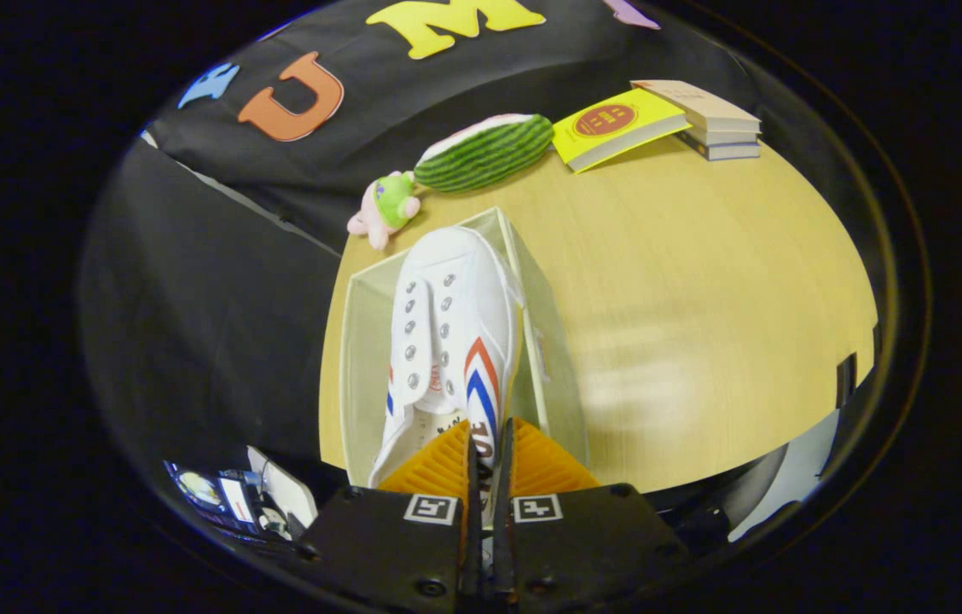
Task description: Open the storage box then place both shoes into the box .Put the left shoe in first, then the right shoe, with the right side of both shoes facing outward in a uniform manner.
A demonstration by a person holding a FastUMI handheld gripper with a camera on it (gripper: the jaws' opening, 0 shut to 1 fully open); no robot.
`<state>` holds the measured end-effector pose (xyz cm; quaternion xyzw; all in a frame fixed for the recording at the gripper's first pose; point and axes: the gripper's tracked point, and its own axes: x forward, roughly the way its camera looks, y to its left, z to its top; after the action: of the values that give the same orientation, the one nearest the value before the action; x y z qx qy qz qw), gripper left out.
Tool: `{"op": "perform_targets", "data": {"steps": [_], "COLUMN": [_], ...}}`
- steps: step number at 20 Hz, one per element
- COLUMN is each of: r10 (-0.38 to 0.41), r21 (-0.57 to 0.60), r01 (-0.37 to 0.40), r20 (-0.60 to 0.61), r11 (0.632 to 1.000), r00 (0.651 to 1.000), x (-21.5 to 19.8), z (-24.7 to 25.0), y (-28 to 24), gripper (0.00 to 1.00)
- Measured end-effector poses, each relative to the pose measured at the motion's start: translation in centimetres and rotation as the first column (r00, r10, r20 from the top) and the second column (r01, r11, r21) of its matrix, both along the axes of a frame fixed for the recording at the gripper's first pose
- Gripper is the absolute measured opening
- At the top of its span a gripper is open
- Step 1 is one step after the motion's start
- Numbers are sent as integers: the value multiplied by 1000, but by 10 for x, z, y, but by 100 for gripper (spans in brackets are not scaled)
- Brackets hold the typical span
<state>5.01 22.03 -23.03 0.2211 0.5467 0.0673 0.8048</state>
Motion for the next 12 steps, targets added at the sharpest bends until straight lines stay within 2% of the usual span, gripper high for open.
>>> {"op": "perform_targets", "data": {"steps": [3,4,6,10,11,12], "r10": [17,20,38,101,112,117], "r21": [-10,8,17,-69,-90,-109], "r01": [-16,-20,-41,-85,-88,-83], "r20": [52,72,116,278,320,359], "r11": [1000,1000,999,994,992,991], "r00": [999,997,993,955,941,926], "x": [3,5,8,17,18,21], "z": [3,8,18,43,52,58], "y": [0,3,7,2,0,-2], "gripper": [35,40,40,52,60,63]}}
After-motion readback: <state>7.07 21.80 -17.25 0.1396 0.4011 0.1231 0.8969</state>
